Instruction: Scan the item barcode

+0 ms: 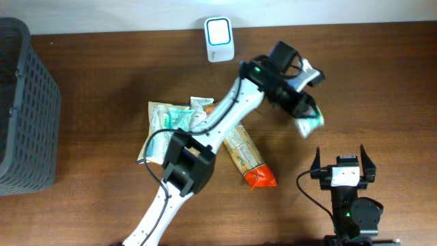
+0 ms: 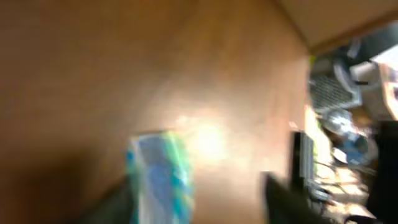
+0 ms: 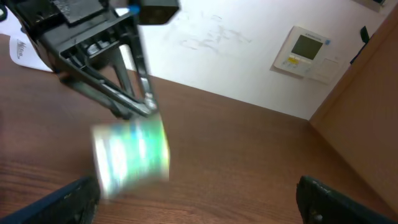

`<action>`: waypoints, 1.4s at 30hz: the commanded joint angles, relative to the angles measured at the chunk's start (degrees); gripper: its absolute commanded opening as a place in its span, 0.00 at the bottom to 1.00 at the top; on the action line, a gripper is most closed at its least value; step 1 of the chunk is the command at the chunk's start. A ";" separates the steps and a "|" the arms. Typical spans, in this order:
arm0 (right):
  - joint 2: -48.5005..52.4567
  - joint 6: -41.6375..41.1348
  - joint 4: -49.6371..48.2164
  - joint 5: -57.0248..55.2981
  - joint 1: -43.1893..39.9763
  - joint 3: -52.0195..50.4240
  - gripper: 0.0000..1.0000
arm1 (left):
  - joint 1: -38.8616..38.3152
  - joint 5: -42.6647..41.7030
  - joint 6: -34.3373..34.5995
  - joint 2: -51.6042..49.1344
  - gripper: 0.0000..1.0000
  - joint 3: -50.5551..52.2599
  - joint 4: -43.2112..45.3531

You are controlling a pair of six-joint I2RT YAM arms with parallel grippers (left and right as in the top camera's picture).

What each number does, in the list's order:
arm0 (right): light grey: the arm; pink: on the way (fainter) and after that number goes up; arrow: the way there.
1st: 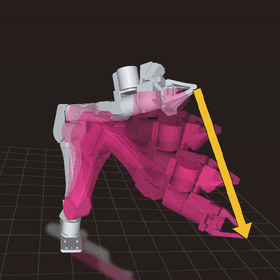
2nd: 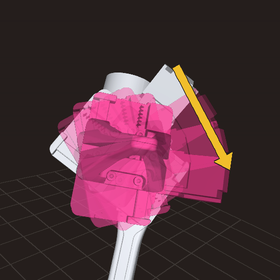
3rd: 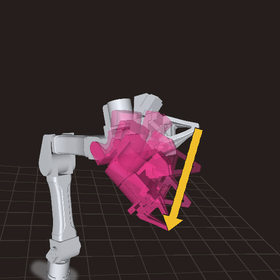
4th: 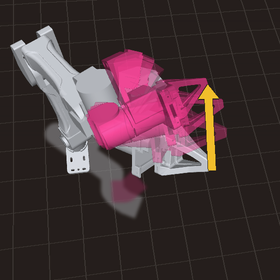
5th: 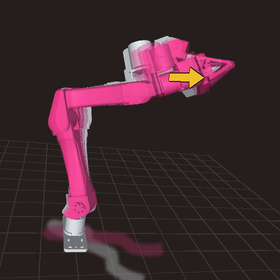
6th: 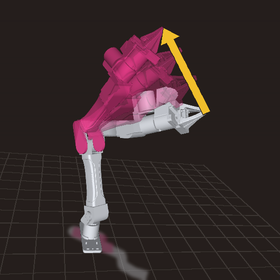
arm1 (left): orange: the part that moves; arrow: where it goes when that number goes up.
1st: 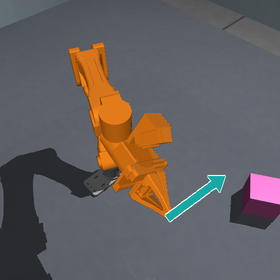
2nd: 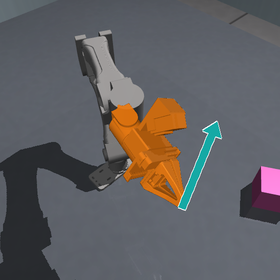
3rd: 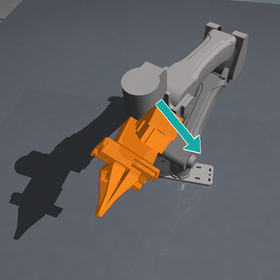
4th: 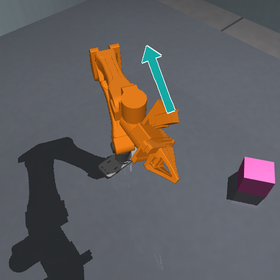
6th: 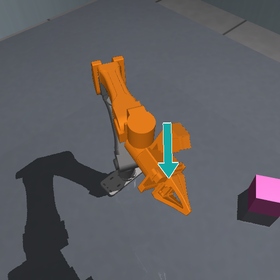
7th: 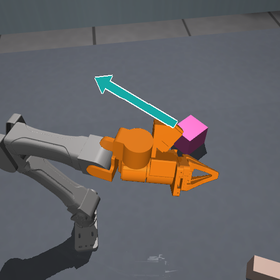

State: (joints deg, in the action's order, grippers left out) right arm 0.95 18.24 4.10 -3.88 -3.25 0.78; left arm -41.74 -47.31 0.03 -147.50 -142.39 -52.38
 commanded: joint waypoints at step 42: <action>82.12 -11.87 50.07 52.61 0.83 78.27 0.99 | 53.90 33.83 -0.24 29.24 0.99 0.07 -27.50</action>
State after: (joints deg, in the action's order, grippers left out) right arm 78.83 8.47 54.02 32.38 -3.29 77.84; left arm 11.99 -13.43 0.23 -117.86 -142.26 -79.92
